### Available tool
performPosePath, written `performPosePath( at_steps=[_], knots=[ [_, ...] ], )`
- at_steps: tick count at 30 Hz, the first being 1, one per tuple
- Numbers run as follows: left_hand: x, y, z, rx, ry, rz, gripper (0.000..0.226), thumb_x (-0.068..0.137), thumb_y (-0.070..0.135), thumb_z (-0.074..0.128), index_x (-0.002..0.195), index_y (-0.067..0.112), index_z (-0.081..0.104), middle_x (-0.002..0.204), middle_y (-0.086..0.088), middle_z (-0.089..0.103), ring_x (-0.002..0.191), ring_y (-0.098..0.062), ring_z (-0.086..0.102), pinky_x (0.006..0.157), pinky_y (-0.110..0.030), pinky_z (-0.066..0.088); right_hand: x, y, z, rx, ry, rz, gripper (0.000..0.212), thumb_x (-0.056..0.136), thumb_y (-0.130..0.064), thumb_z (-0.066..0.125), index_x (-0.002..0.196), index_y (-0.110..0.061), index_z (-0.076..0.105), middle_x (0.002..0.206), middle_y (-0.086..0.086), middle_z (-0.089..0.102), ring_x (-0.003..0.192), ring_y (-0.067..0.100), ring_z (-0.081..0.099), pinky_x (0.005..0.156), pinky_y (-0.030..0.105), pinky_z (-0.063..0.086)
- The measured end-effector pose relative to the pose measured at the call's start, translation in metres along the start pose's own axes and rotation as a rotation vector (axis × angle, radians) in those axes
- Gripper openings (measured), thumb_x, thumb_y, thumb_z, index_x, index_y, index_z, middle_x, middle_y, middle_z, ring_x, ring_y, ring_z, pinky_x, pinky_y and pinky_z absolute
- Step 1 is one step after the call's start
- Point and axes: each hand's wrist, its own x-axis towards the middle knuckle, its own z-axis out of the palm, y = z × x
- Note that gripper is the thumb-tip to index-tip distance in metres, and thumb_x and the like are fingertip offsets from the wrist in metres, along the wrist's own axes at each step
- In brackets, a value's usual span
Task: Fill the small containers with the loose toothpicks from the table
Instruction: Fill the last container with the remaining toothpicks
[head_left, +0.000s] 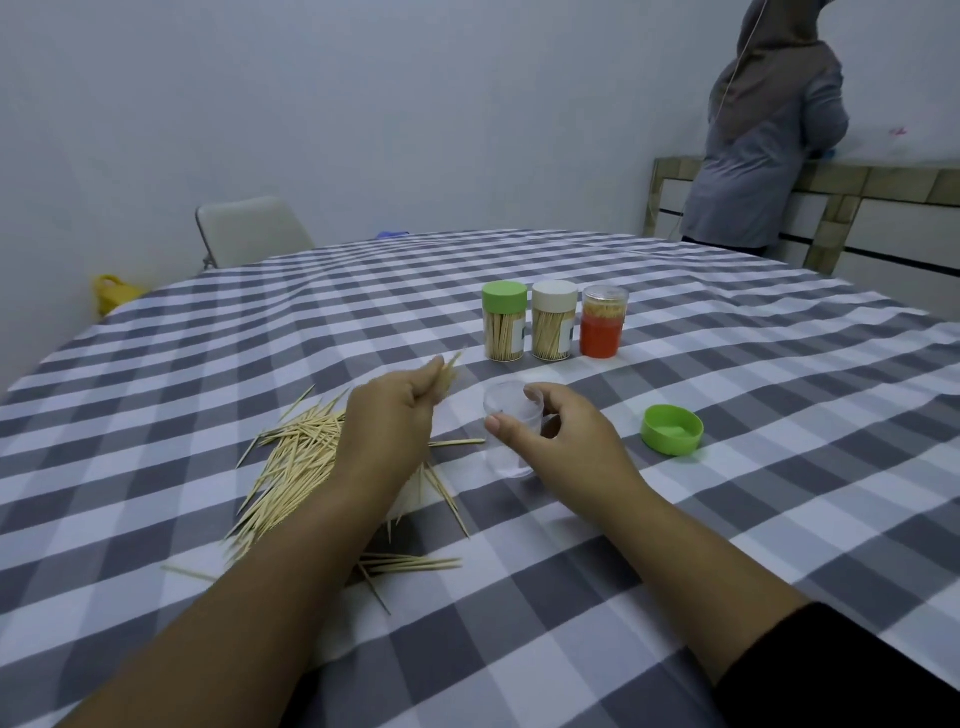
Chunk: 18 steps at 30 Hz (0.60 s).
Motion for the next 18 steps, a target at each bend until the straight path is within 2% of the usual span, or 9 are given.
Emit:
performPosePath(
  at_steps=[3, 5, 8, 12, 15, 18],
  knots=[
    [0.002, 0.005, -0.004, -0.333, 0.056, -0.089, 0.031, 0.092, 0.019, 0.061, 0.123, 0.019, 0.063, 0.102, 0.003, 0.072, 0.088, 0.005, 0.064, 0.078, -0.011, 0.050, -0.001, -0.001, 0.002, -0.012, -0.021, -0.014, 0.064, 0.084, -0.051, 0.061, 0.138, -0.023, 0.041, 0.135, -0.005, 0.048, 0.107, 0.005, 0.043, 0.085, 0.021, 0.038],
    [0.002, 0.009, -0.005, -0.455, 0.074, -0.113, 0.032, 0.091, 0.014, 0.061, 0.123, 0.016, 0.062, 0.095, 0.010, 0.070, 0.084, 0.008, 0.065, 0.070, -0.003, 0.046, -0.001, -0.002, 0.004, -0.026, -0.027, -0.023, 0.064, 0.083, -0.053, 0.061, 0.138, -0.024, 0.042, 0.133, -0.005, 0.049, 0.106, 0.006, 0.045, 0.083, 0.020, 0.038],
    [0.003, 0.016, -0.008, -0.621, 0.095, -0.157, 0.034, 0.090, 0.011, 0.062, 0.123, 0.013, 0.062, 0.102, 0.009, 0.071, 0.092, -0.003, 0.068, 0.080, -0.011, 0.051, -0.001, -0.003, 0.007, -0.043, -0.037, -0.037, 0.064, 0.083, -0.054, 0.060, 0.137, -0.025, 0.042, 0.132, -0.006, 0.049, 0.106, 0.005, 0.046, 0.083, 0.020, 0.039],
    [0.004, 0.023, -0.012, -0.761, 0.139, -0.175, 0.028, 0.090, 0.012, 0.061, 0.116, 0.020, 0.066, 0.091, 0.011, 0.074, 0.095, -0.010, 0.069, 0.093, -0.031, 0.051, -0.003, -0.005, 0.010, -0.057, -0.057, -0.050, 0.062, 0.085, -0.052, 0.058, 0.138, -0.025, 0.040, 0.132, -0.005, 0.048, 0.107, 0.006, 0.044, 0.083, 0.020, 0.038],
    [0.006, 0.027, -0.015, -0.914, 0.172, -0.185, 0.029, 0.090, 0.008, 0.060, 0.116, 0.019, 0.065, 0.097, 0.005, 0.074, 0.095, -0.014, 0.070, 0.087, -0.028, 0.054, -0.004, -0.007, 0.012, -0.070, -0.067, -0.055, 0.063, 0.085, -0.052, 0.057, 0.139, -0.024, 0.038, 0.133, -0.004, 0.048, 0.111, 0.010, 0.045, 0.088, 0.023, 0.041],
    [0.006, 0.031, -0.016, -1.008, 0.154, -0.187, 0.024, 0.090, 0.006, 0.058, 0.107, 0.021, 0.066, 0.097, 0.003, 0.073, 0.094, -0.015, 0.070, 0.078, -0.021, 0.055, -0.004, -0.008, 0.016, -0.085, -0.074, -0.054, 0.066, 0.085, -0.054, 0.057, 0.140, -0.025, 0.037, 0.135, -0.004, 0.046, 0.116, 0.012, 0.046, 0.094, 0.029, 0.044]
  ],
)
